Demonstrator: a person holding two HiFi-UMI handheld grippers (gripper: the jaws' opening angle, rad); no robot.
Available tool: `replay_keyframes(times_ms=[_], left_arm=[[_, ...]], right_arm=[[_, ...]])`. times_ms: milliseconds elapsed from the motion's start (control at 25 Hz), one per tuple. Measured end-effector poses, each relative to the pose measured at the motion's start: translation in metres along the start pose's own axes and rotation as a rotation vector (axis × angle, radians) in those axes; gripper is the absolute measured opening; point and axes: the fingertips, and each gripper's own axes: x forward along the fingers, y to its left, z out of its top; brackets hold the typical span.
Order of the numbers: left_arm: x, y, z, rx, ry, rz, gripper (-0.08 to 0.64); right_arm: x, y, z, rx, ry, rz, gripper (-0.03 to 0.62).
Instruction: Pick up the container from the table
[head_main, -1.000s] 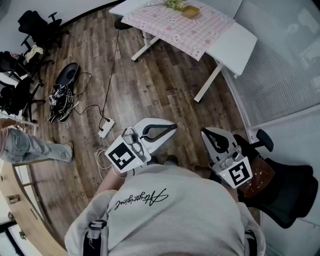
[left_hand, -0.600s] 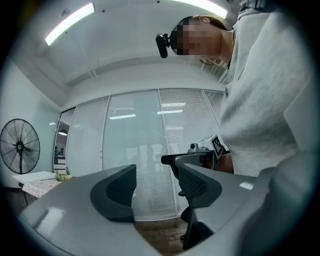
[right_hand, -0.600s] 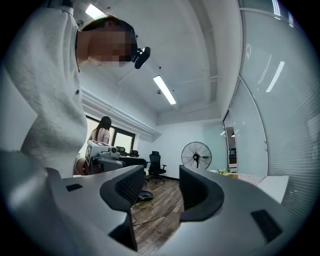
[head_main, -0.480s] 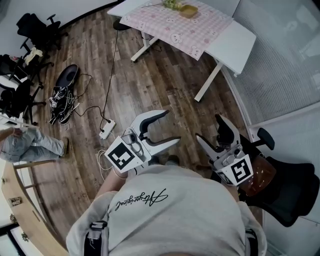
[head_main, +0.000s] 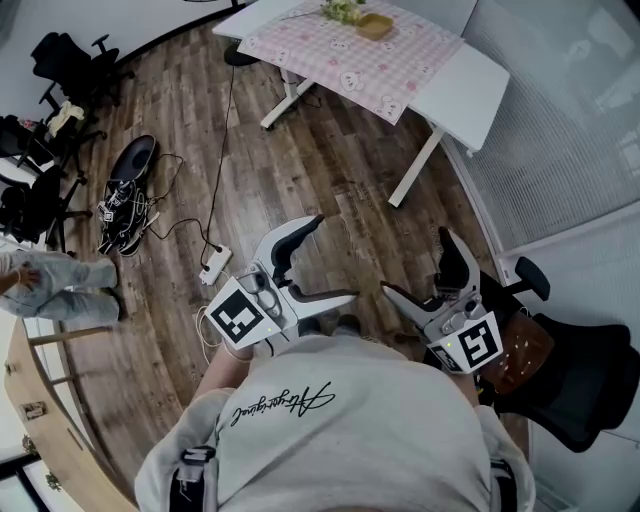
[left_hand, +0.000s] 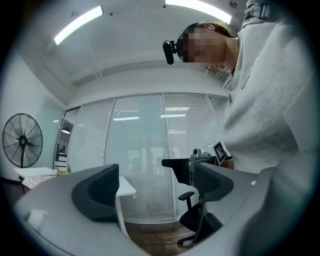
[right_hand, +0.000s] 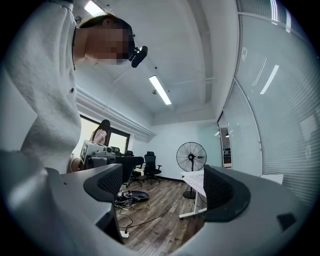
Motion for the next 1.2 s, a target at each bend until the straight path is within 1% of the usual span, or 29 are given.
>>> replay_keyframes(times_ms=[120,200,280,400,480,760,920,1200], left_arm=[[-0.005,-0.005,0.003,0.012,-0.004,-0.044,0.457],[-0.01,-0.008,0.001,0.03,0.012,-0.069,0.465],[-0.014,-0.008,-0.002,0.039,0.033,-0.079,0.467],[-0.018,-0.004,-0.007,0.028,0.043,-0.076,0.466],[-0.025,0.0,-0.007,0.018,0.035,-0.067,0.467],[-0.066,0.012,-0.009,0.023,0.041,-0.06,0.466],[-0.082,0.016,-0.014,0.012,0.048,-0.054,0.466],[-0.087,0.029,-0.018,-0.001,0.047,-0.028,0.466]], right_arm=[[0.005,0.004,-0.002,0.014,0.008,0.006,0.491],[0.01,0.009,-0.002,0.025,0.008,0.012,0.491],[0.016,0.013,-0.003,0.031,0.013,0.017,0.491],[0.023,0.016,-0.005,0.036,0.013,0.02,0.492],[0.028,0.021,-0.006,0.041,0.011,0.023,0.492],[0.05,0.053,-0.013,0.055,0.006,0.018,0.492],[0.057,0.068,-0.019,0.072,0.011,0.018,0.492],[0.064,0.065,-0.027,0.092,0.021,0.01,0.492]])
